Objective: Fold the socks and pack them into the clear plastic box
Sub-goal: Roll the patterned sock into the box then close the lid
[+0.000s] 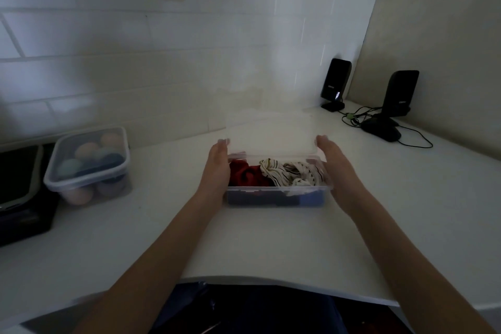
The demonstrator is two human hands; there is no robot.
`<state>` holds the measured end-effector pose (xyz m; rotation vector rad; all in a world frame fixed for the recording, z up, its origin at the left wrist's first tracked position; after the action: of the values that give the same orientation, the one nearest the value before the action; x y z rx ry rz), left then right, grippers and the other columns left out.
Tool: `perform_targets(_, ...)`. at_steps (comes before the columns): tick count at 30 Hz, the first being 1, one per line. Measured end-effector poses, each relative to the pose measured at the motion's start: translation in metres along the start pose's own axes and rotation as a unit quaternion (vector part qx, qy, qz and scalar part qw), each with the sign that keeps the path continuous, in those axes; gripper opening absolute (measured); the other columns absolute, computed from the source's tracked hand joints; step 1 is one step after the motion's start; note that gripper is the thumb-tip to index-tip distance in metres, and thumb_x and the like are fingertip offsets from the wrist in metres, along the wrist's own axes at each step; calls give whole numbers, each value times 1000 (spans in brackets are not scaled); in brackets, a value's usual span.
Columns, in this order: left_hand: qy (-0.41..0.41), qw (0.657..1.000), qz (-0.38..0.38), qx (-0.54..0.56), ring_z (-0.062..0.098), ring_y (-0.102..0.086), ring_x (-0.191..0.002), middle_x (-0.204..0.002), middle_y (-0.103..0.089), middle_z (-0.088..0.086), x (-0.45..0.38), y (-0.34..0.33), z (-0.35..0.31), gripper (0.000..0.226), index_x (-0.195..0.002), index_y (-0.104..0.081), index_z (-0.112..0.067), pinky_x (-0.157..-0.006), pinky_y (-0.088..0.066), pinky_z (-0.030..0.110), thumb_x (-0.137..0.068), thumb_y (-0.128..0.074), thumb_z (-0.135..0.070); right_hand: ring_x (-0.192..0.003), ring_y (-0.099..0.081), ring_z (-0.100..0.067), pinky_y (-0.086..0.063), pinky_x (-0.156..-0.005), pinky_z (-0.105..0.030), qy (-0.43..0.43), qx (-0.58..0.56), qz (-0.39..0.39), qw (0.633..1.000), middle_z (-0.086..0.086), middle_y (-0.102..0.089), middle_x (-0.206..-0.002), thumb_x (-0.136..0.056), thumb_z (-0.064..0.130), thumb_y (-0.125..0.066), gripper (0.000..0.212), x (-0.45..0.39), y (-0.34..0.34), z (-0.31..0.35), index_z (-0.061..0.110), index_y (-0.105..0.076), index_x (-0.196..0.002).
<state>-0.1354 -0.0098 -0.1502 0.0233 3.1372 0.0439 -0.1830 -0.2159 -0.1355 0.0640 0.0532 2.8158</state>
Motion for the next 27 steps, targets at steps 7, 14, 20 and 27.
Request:
perform_targets(7, 9, 995, -15, 103, 30, -65, -98, -109, -65, 12, 1, -2, -1, 42, -86, -56, -35, -87, -54, 48, -95, -19, -52, -106, -60, -26, -53, -88, -45, -22, -193, -32, 980, 0, -63, -108, -90, 59, -34, 47, 0, -6, -6, 27, -66, -100)
perform_targets(14, 54, 982, 26, 181, 25, -61, -75, -81, -63, 6, -2, 6, 2, 47, -67, -54, -16, -64, -52, 30, -95, -33, -48, -74, -54, -21, -43, -65, -31, -46, -220, -8, 974, -6, -56, -82, -93, 41, -40, 43, 2, 7, -9, 14, -58, -66)
perform_targets(20, 40, 986, 121, 105, 17, -58, -69, -84, -59, 5, -2, 14, 0, 11, -87, -55, -16, -53, -51, 22, -85, -53, -5, -83, -59, -20, -49, -68, -30, 6, -129, 69, 989, -6, -58, -98, -84, 9, -45, 31, 7, 12, -11, 14, -59, -112)
perform_targets(27, 42, 981, 137, 133, 21, -65, -77, -94, -65, 10, -1, 20, 3, 28, -101, -58, -18, -63, -58, 26, -82, -57, 3, -93, -67, -26, -59, -65, -26, -16, -141, 65, 988, -16, -58, -123, -86, -5, -43, 52, 6, 15, -15, 24, -51, -129)
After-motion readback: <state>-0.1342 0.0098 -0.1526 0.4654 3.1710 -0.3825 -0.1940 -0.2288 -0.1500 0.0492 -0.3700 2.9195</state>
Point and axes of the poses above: each hand's wrist, its own x-axis away from the middle knuckle, its own y-axis out of the back of the hand, z = x × y, the point moved 1 cm from there along -x, towards the middle knuckle
